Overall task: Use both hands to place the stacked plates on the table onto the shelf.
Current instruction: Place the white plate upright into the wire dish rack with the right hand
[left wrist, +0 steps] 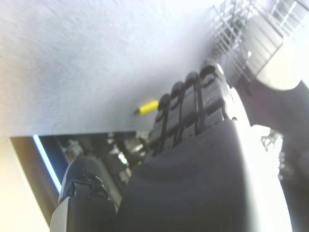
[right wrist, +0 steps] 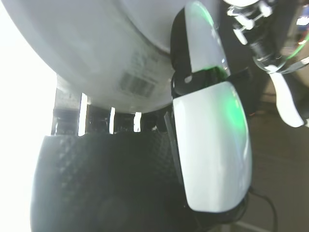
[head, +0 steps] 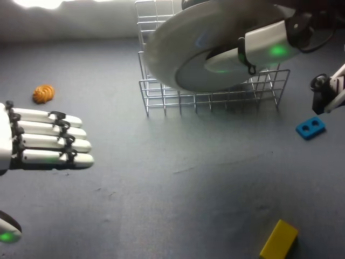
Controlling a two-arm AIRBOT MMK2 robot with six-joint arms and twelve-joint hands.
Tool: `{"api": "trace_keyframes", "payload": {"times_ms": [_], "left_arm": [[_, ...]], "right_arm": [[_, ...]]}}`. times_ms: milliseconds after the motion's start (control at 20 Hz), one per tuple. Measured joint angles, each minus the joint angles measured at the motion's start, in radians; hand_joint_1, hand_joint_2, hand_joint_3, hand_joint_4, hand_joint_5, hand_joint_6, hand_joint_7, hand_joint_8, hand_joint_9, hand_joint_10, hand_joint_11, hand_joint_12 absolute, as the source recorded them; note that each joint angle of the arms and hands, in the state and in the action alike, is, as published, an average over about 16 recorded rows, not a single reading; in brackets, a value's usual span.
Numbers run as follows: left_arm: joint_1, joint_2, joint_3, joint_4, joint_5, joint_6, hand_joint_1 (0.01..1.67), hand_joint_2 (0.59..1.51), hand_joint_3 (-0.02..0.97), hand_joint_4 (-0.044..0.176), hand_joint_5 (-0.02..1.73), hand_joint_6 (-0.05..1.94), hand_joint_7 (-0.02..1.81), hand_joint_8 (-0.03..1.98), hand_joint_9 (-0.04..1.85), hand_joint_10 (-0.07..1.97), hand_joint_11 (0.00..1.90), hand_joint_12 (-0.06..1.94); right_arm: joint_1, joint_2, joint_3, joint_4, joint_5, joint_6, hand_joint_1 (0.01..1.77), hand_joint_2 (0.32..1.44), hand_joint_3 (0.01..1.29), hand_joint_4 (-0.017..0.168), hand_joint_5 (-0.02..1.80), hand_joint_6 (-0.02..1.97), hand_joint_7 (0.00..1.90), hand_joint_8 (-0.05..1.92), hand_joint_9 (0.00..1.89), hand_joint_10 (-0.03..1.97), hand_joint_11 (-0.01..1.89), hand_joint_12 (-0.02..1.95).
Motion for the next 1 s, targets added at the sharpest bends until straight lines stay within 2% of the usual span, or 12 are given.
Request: {"api": "trace_keyframes", "payload": {"times_ms": [450, 1000], "left_arm": [[-0.083, -0.011, -0.034, 0.119, -0.056, -0.003, 0.01, 1.119, 0.013, -0.002, 0.03, 0.01, 0.05, 0.0, 0.02, 0.01, 0.02, 0.01], [-0.188, -0.029, -0.034, 0.257, -0.032, -0.029, 0.02, 1.12, 0.013, -0.002, 0.05, 0.01, 0.07, 0.0, 0.03, 0.01, 0.02, 0.01]], "right_arm": [[0.022, -0.019, 0.064, 0.058, -0.033, 0.038, 1.2, 1.05, 0.01, -0.009, 0.84, 1.16, 0.98, 1.05, 1.09, 0.43, 0.68, 1.25], [0.009, -0.076, 0.156, 0.077, -0.029, 0.034, 1.21, 1.07, 0.01, -0.009, 0.82, 1.16, 0.98, 1.05, 1.09, 0.44, 0.69, 1.27]]}}
